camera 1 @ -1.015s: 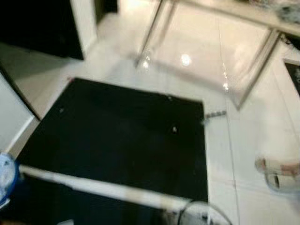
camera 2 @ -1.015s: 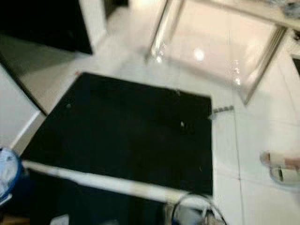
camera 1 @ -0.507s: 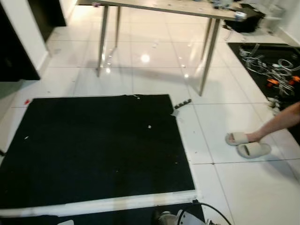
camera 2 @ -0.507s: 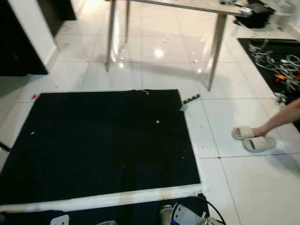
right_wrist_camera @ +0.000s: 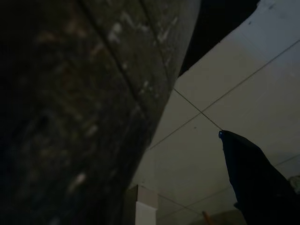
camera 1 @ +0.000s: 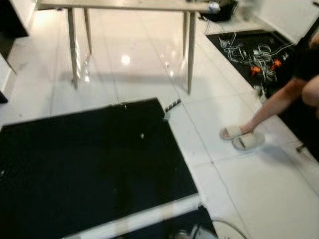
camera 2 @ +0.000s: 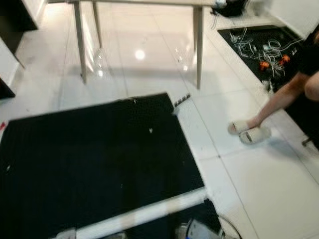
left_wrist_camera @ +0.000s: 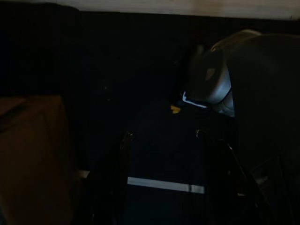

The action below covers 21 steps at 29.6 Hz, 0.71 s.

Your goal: Picking trash to rubbish bin

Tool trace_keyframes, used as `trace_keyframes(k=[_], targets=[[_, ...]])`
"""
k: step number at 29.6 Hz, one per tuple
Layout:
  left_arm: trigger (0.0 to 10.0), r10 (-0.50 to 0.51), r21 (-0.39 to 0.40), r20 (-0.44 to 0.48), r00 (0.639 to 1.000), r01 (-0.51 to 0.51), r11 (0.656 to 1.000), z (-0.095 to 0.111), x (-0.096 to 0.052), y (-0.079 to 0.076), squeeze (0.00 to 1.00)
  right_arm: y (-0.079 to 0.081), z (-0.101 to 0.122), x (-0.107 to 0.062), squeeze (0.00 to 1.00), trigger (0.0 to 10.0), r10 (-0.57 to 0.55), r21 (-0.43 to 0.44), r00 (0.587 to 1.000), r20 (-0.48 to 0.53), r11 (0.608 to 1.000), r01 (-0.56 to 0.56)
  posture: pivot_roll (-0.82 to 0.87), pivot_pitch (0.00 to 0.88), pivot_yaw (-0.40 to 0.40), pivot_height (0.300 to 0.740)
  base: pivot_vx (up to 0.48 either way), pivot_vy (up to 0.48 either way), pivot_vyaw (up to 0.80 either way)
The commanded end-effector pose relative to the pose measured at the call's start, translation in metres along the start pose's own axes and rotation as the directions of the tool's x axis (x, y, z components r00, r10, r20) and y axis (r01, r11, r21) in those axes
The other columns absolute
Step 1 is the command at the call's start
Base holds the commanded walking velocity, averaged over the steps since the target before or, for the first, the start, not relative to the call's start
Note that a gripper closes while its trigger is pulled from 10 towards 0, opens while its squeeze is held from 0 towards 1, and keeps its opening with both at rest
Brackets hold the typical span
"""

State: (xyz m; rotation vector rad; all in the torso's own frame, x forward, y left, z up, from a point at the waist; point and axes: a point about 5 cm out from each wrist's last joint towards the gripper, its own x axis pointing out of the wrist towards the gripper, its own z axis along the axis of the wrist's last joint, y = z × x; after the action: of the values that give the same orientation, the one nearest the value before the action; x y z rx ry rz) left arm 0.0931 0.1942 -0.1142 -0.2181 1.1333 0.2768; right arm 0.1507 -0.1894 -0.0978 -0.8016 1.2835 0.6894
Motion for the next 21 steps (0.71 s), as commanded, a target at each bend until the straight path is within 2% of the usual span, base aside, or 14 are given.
trace_keyframes(k=[1,8,16,21], targets=[[10.0,-0.127,-0.011,-0.015,0.992,0.127,0.992,-0.004,0.0006,-0.0339,0.0,0.0089,0.0021,0.0019,0.0,10.0,0.029,0.004,0.999,0.013,1.0,-0.029,0.08,0.147,-0.055,0.74,0.48,0.0,0.0],[10.0,-0.133,-0.015,-0.015,0.991,0.133,0.991,-0.0042,0.0005,-0.0346,0.0,0.008,0.0013,0.0018,0.0,10.0,0.022,-0.005,1.0,0.006,1.0,-0.022,0.08,0.148,-0.057,0.74,0.48,0.0,0.0],[10.0,-0.14,-0.011,-0.018,0.99,0.14,0.99,-0.0045,0.0004,-0.0353,0.0,0.0079,0.0007,0.0018,0.0,10.0,0.02,-0.005,1.0,0.003,1.0,-0.02,0.07,0.143,-0.058,0.74,0.48,0.0,-0.8],[10.0,-0.142,-0.008,-0.019,0.99,0.142,0.99,-0.0047,0.0004,-0.0354,0.0,0.0077,0.0012,0.0018,0.0,10.0,0.014,-0.003,1.0,0.012,1.0,-0.014,0.08,0.139,-0.059,0.74,0.48,0.0,0.0]])
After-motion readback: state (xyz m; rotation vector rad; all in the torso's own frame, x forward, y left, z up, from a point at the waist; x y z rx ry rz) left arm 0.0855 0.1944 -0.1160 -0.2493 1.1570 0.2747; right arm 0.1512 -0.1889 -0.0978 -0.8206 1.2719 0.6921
